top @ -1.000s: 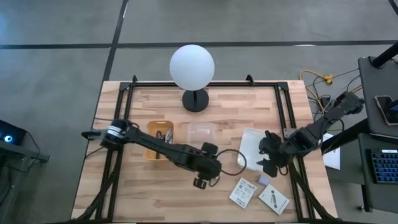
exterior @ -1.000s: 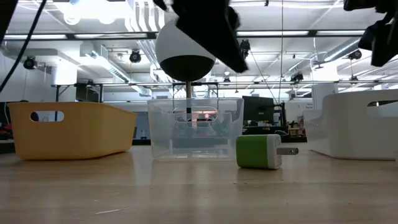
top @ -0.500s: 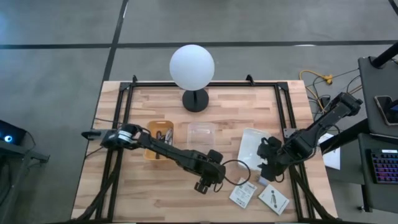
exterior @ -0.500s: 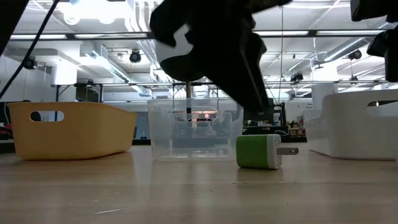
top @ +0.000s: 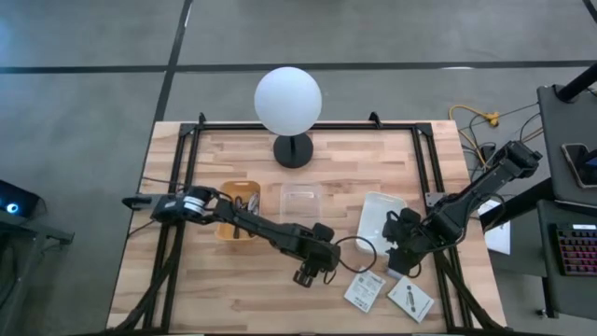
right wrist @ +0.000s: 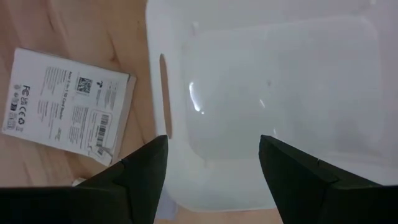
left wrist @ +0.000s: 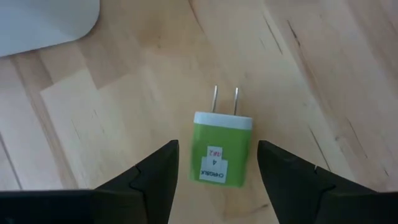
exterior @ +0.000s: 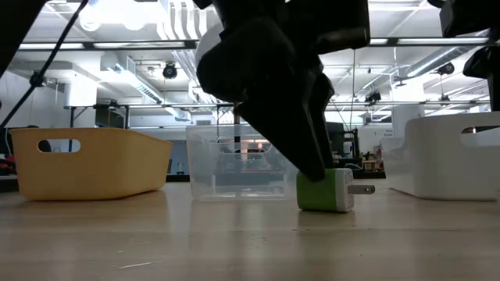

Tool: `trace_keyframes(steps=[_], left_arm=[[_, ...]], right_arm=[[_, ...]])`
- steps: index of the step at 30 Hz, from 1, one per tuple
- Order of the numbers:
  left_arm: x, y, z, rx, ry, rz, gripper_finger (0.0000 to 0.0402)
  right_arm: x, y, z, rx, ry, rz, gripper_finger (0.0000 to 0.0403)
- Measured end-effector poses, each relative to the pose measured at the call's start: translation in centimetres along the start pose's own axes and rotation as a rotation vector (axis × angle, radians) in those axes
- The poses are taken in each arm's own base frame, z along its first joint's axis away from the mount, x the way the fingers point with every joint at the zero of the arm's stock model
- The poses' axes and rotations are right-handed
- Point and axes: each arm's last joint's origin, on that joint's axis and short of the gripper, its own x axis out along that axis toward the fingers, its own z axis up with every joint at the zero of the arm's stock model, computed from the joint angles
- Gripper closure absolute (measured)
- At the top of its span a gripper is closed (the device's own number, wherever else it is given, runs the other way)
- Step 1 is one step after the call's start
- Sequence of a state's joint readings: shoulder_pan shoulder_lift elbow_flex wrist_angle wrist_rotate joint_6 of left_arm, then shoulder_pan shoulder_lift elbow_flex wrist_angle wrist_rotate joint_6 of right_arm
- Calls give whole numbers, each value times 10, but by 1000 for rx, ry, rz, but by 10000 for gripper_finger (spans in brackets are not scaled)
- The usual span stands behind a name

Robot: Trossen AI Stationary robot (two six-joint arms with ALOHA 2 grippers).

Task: Pick and place items into bin
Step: Put the green charger adapter into the transparent bin

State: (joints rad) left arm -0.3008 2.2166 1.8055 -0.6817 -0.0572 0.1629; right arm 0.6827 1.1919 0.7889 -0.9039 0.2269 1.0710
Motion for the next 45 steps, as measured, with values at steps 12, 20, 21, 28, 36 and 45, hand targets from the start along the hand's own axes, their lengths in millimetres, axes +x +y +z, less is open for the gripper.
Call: trace_keyframes(steps=[12,20,21,28,36,45], left_arm=[[3,-1,-3,3,12,-9,265],[0,-3,-2,7,5,-8,286],[0,-4,-2,8,5,-8,286],[-8,-7,6,16,-11,-7,295],[-16,-7,10,15,-5,8,344],[-13,-7,8,-60,3,22,262]], right_arm=[[-1,0,0,4,-2,2,165],[-1,0,0,4,-8,-2,165],[-1,0,0,4,-8,-2,165],[0,0,0,2,-10,-6,165],[0,-1,0,2,-13,-10,165],[0,-1,1,1,-20,-15,165]])
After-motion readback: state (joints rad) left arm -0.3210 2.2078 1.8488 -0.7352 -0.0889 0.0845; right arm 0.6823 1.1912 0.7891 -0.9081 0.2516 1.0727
